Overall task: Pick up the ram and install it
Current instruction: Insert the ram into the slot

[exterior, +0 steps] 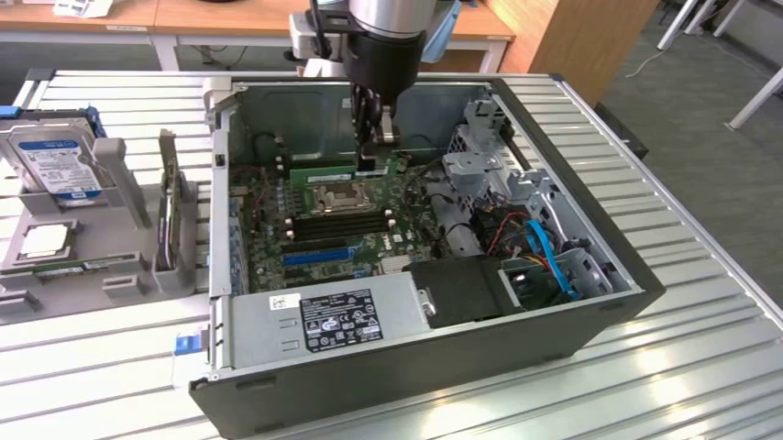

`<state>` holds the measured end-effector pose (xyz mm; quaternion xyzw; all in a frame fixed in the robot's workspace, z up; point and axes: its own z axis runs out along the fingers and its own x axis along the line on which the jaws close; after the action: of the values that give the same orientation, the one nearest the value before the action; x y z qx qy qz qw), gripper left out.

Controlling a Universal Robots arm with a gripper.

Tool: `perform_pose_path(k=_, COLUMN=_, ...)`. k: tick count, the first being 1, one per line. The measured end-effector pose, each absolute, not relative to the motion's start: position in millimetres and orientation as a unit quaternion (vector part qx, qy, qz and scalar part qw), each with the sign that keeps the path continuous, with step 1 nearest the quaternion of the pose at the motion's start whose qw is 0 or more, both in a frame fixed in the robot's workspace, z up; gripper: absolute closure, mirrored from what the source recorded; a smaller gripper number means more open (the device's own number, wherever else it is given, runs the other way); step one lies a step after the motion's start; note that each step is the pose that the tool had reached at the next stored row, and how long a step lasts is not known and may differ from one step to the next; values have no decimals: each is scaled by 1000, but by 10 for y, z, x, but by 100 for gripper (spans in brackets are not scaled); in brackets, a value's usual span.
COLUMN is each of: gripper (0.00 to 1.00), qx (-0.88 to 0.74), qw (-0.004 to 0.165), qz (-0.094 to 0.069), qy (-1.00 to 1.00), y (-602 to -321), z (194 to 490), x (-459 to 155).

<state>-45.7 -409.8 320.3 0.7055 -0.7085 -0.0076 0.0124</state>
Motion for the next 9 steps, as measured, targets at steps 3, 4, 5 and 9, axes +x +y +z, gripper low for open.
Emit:
perform_pose_path(k=3, gripper=88, qx=706, qw=12, qz=-8, qy=-709, y=-4098, z=3179, x=-457)
perform_pose_path(k=4, gripper=88, qx=706, qw=12, qz=-8, qy=-709, y=-4098, z=3171, x=-457)
perform_pose_path(k=5, gripper=88, qx=706, qw=12, qz=-8, qy=-709, y=-4098, z=3162, x=-457)
perform_pose_path(k=9, gripper=88, qx=706, qw=12, qz=-8, qy=-709, y=-4098, z=3133, x=-458)
